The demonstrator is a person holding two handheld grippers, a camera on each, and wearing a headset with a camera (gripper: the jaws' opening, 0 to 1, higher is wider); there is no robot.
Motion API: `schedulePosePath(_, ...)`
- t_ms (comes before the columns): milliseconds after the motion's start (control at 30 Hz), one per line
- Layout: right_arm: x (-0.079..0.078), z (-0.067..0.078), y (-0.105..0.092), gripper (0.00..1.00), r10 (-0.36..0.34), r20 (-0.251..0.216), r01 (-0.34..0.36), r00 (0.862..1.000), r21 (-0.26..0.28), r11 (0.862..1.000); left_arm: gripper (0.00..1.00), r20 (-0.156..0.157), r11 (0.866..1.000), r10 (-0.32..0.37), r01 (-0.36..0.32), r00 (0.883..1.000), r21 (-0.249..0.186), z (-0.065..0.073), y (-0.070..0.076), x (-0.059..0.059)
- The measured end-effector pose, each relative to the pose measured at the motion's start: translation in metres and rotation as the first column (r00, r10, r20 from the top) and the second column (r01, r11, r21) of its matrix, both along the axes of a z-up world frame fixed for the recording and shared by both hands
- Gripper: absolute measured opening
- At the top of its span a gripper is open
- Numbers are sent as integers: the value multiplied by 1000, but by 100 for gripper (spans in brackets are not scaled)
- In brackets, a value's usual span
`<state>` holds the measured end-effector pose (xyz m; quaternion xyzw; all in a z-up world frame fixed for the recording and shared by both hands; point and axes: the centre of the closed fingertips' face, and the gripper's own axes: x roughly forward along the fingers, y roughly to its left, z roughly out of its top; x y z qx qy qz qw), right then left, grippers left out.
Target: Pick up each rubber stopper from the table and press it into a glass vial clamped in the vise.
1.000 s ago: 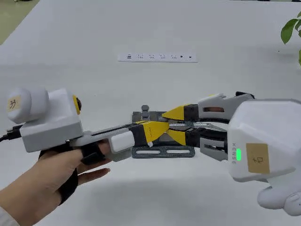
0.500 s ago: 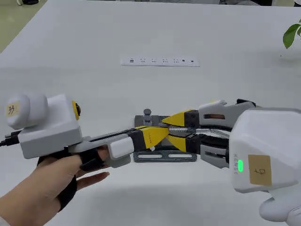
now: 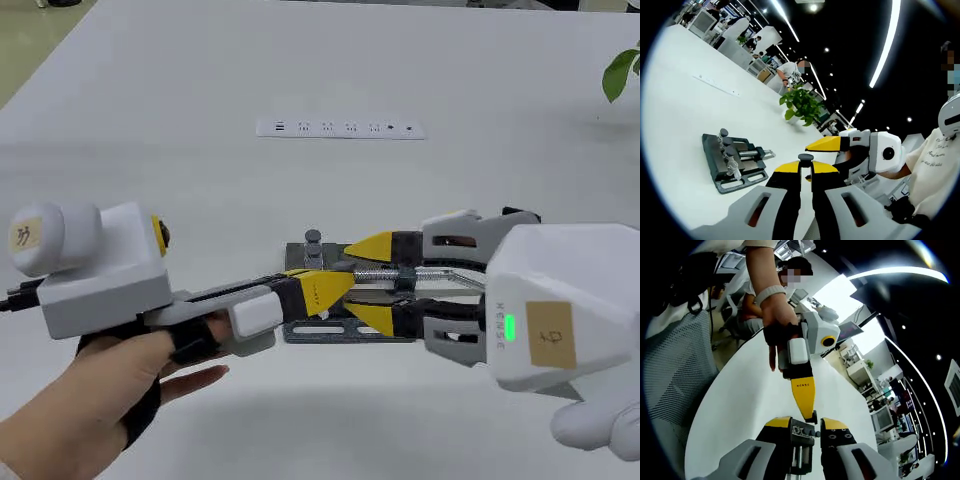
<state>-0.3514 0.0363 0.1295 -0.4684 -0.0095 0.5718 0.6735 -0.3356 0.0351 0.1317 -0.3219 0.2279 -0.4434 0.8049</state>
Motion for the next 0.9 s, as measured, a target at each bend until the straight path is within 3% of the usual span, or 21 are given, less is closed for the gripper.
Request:
schedulePosePath(67,-2,-2,-2,19,-5,-55,5,998,5,1000,3,17,999,-6,5,1000,37,-4,1,-1)
schedulePosePath(133,-6,-7,-6,20,3,-142,-3,990,-4,1000,3,15,999,-19,19,1000,49,-5,1,-4)
schedulePosePath(167,-8,-9,-8,21,-3,-200,2,980,-2,1000,3,17,998,-27,26,1000,61,-7,1,-5)
schedulePosePath(233,-12,-13,-13,24,1,-273,-8,962,-25,1000,3,32,994,-45,42,998,104,-11,1,-8)
schedulePosePath(367,-16,-15,-20,24,10,-360,-32,933,-53,998,3,59,982,-83,72,995,173,-17,-1,-14)
schedulePosePath(433,-20,-16,-23,25,14,-418,-45,909,-66,997,3,79,973,-106,87,991,216,-21,-1,-17)
schedulePosePath(500,-21,-17,-26,26,9,-456,-57,890,-92,994,3,86,965,-128,104,988,241,-23,-3,-20)
schedulePosePath(567,-18,-16,-27,25,15,-452,-67,892,-98,993,3,105,951,-160,125,981,284,-27,-4,-23)
schedulePosePath(667,-19,-15,-26,25,25,-483,-91,875,-114,989,3,118,931,-200,151,973,331,-32,-7,-29)
schedulePosePath(733,-22,-13,-22,24,42,-521,-116,853,-109,987,3,132,916,-223,161,966,367,-36,-8,-32)
schedulePosePath(900,-20,-15,-18,24,67,-538,-175,840,-152,973,3,169,882,-277,181,946,435,-39,-12,-38)
